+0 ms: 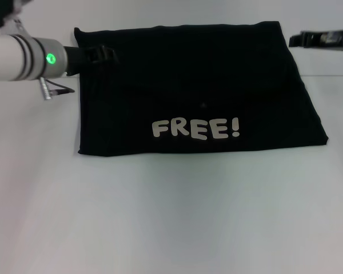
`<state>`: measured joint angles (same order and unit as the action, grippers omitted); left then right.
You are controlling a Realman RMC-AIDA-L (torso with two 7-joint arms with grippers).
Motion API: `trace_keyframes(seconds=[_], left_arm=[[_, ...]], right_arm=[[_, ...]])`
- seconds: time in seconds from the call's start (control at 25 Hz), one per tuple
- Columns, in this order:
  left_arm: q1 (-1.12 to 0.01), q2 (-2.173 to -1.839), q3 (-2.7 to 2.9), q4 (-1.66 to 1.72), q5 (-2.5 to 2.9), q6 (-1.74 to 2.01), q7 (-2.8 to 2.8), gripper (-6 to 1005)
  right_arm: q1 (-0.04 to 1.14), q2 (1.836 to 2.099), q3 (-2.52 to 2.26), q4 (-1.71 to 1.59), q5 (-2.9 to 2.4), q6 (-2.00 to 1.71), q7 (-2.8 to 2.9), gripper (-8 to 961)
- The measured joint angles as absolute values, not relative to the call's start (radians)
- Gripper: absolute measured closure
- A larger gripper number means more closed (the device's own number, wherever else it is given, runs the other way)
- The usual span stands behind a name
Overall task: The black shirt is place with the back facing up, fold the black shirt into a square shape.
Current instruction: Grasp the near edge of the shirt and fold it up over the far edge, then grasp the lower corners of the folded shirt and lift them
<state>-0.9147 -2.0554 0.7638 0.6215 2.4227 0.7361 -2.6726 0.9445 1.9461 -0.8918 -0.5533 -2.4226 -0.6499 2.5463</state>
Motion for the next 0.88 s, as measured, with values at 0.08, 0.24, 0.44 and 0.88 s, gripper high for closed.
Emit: trace_keyframes(seconds=[0.08, 0.24, 0.44, 0.88], left_arm=[[-0.892, -2.026, 0.757, 0.661, 2.404, 0.869, -2.717, 781], [-0.829, -1.991, 0.676, 0.718, 2.344, 1.11, -2.686, 628], [-0.762, -1.964, 0.536, 0.73, 2.341, 1.29, -2.554, 406], [-0.677, -2.011, 0.568, 0.675, 2.38, 1.087, -2.313, 296]], right_arm=[[0.948, 1.924, -0.889, -0.589, -2.423, -0.736, 2.585, 711], [0.951, 1.91, -0.88, -0.663, -2.432, -0.903, 2.646, 585], [0.971, 1.91, -0.863, -0.71, -2.513, -1.027, 2.732, 366], [0.977, 1.911, -0.815, -0.705, -2.533, -1.033, 2.737, 262]])
